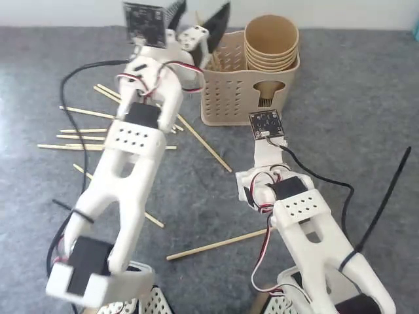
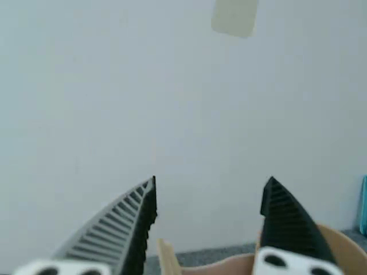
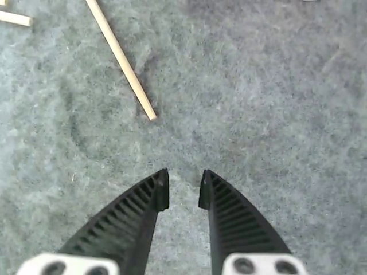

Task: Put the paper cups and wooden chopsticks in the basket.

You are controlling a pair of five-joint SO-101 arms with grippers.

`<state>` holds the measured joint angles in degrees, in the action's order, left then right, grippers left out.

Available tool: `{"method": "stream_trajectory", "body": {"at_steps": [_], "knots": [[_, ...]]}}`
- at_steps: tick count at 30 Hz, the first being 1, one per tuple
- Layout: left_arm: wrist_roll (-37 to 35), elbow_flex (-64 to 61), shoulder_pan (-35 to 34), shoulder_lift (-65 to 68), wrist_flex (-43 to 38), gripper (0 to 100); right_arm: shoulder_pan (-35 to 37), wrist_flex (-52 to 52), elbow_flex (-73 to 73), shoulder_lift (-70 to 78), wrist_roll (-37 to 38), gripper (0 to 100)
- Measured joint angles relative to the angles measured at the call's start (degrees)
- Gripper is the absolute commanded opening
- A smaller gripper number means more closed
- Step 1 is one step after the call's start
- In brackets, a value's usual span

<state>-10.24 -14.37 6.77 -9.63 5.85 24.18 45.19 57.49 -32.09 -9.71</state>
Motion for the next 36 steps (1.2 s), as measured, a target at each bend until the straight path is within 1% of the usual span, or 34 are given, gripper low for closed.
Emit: {"method": "stream_trajectory", "body": {"at_steps": [2,5,10,13,16,18,22,25,27,30,33,36], "knots": [[-0.7,0.0,-2.0,-4.0,4.2,28,0.0,0.3,0.0,0.0,2.5,9.8],[-1.9,0.0,-5.4,-11.3,14.1,29,1.1,1.9,0.0,0.0,6.9,9.8],[-2.1,0.0,-11.3,-24.1,32.7,29,7.7,6.5,0.1,0.0,13.0,10.0],[-2.1,0.0,-14.9,-29.5,41.8,29,11.8,9.0,1.8,0.0,16.4,10.1],[-2.4,0.0,-20.9,-32.7,47.8,29,16.3,11.8,3.1,0.0,20.6,10.2],[-2.4,0.0,-26.4,-33.6,50.0,29,18.8,14.0,3.3,0.0,22.2,10.2],[-2.4,-0.8,-39.5,-33.7,50.5,29,23.9,17.1,3.3,0.0,23.0,10.2],[-2.4,-4.6,-48.0,-34.0,48.3,29,25.9,18.3,3.3,0.0,23.0,10.2],[-2.4,-8.0,-52.4,-34.0,46.1,29,27.0,18.5,3.3,0.0,23.0,10.3],[-2.4,-14.2,-56.9,-34.0,42.0,29,27.2,18.6,3.3,0.0,23.0,14.3],[-2.4,-21.7,-59.9,-34.0,37.5,29,27.2,18.6,3.3,0.0,23.0,19.1],[-2.4,-30.6,-61.2,-34.0,33.2,29,27.2,18.2,3.4,0.0,24.1,19.3]]}}
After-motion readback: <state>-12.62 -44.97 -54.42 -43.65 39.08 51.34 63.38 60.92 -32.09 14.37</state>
